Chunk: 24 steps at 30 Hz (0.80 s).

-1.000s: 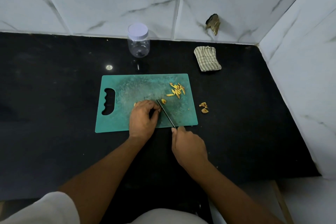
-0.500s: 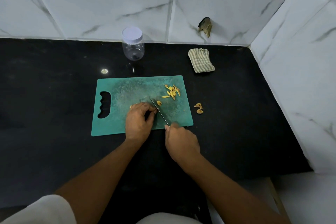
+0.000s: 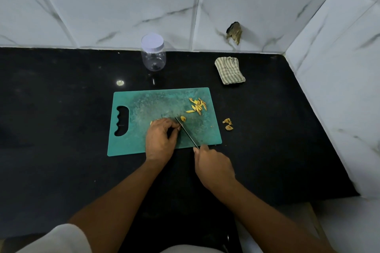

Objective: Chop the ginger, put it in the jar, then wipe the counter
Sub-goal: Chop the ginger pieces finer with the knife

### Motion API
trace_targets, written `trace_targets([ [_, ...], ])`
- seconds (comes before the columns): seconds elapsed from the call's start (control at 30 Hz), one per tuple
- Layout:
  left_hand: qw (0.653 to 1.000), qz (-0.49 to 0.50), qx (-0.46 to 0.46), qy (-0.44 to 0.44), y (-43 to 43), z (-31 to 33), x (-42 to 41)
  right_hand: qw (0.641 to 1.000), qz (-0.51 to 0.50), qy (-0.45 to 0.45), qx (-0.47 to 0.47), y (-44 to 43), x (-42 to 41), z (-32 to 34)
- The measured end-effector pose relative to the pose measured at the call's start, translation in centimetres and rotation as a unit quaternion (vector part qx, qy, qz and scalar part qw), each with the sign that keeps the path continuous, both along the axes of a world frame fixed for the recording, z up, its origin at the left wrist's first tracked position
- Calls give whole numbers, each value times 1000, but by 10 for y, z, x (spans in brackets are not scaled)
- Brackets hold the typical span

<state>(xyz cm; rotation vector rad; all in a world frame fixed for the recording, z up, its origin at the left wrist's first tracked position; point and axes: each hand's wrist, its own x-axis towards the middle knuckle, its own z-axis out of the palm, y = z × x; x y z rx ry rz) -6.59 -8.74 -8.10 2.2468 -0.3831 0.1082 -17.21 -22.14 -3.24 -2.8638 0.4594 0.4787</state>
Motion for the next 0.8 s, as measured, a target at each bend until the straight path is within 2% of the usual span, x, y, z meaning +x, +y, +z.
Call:
trace_targets([
  [0.17,1000,0,2,-5,0,0,0,1000,-3,-16,12,9,12,0],
  [0.37,1000,4,0,0,0,1,0,1000,-5,20,10,0,0,2],
  [0.53,1000,0,5,7,1,-1,2,1000,-4,-9,10,8,12,1],
  [0.8,1000,9,3,16,0,-2,1,999,12,37,7,-2,-2,0],
])
